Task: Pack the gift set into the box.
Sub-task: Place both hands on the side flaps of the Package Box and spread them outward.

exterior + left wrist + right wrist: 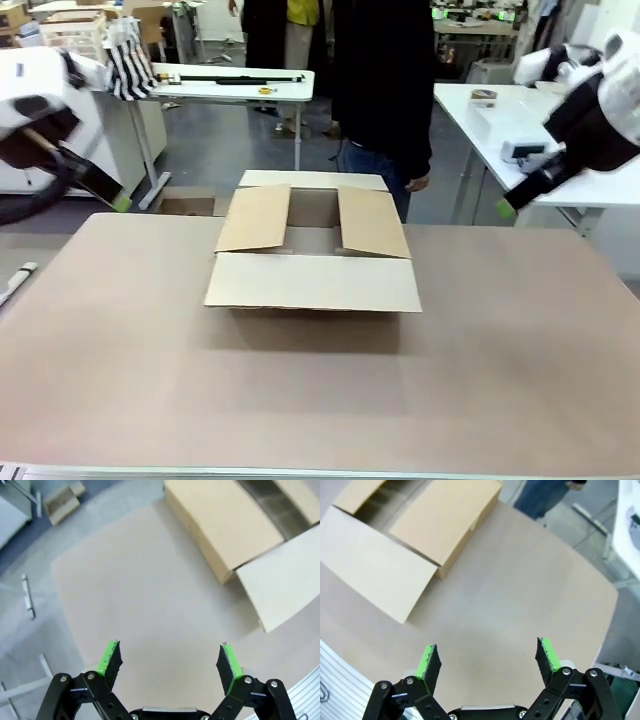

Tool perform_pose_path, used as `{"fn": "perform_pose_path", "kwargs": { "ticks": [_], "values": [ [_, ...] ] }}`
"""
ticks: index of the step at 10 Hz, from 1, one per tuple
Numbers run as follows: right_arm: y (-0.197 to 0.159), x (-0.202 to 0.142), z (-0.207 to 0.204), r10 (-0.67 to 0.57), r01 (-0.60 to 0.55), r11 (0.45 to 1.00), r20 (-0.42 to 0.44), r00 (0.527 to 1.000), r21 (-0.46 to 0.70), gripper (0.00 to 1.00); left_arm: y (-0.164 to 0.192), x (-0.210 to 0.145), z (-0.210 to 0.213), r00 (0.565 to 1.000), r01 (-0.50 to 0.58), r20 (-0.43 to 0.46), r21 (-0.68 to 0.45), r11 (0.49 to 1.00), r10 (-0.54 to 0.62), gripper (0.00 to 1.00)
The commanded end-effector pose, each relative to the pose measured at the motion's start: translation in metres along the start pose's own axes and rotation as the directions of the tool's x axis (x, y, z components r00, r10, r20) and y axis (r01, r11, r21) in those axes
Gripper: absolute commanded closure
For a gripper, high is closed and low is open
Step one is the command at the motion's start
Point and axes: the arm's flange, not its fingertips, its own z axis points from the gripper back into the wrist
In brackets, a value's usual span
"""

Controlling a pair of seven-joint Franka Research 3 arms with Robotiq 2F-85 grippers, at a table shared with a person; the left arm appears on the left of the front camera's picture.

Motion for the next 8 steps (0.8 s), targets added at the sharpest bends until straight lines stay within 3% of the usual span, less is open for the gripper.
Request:
{"fn": "perform_pose_path", "kwargs": {
  "ticks": [1,2,3,4,5,6,7,8],
  "values": [
    [-0.001,0.0,-0.03,0.014,-0.013,1.0,-0.071,0.997,0.024,0.0,0.0,-0.004,-0.042,0.993,-0.001,-0.121,0.011,1.0,0.003,0.0],
    [0.0,0.0,0.0,0.0,0.0,1.0,0.0,1.0,0.0,0.0,0.0,-0.004,-0.042,0.993,-0.001,-0.121,0.011,1.0,0.003,0.0],
    [-0.011,-0.007,-0.012,-0.102,0.098,0.991,0.038,0.994,0.096,0.0,0.002,-0.003,-0.025,0.998,0.002,-0.066,-0.007,1.0,-0.003,0.0],
    [-0.024,-0.014,-0.008,-0.236,0.188,0.941,0.147,0.961,0.282,0.0,0.006,-0.002,-0.021,0.997,0.078,0.027,-0.263,0.962,-0.073,0.0],
    [-0.039,-0.022,-0.001,-0.41,0.301,0.835,0.156,0.899,0.46,0.0,0.017,-0.004,-0.011,0.99,0.127,0.117,-0.434,0.892,-0.084,0.0],
    [-0.052,-0.028,0.004,-0.536,0.392,0.714,0.092,0.839,0.581,0.0,0.032,-0.006,0.001,0.973,0.147,0.232,-0.563,0.813,-0.016,0.0],
    [-0.072,-0.038,0.008,-0.643,0.435,0.552,0.031,0.765,0.711,0.0,0.05,-0.011,0.017,0.918,0.187,0.371,-0.713,0.676,0.137,0.0],
    [-0.091,-0.049,0.008,-0.729,0.435,0.397,-0.011,0.685,0.808,0.0,0.064,-0.017,0.019,0.888,0.157,0.385,-0.769,0.62,0.252,0.0]
  ]
}}
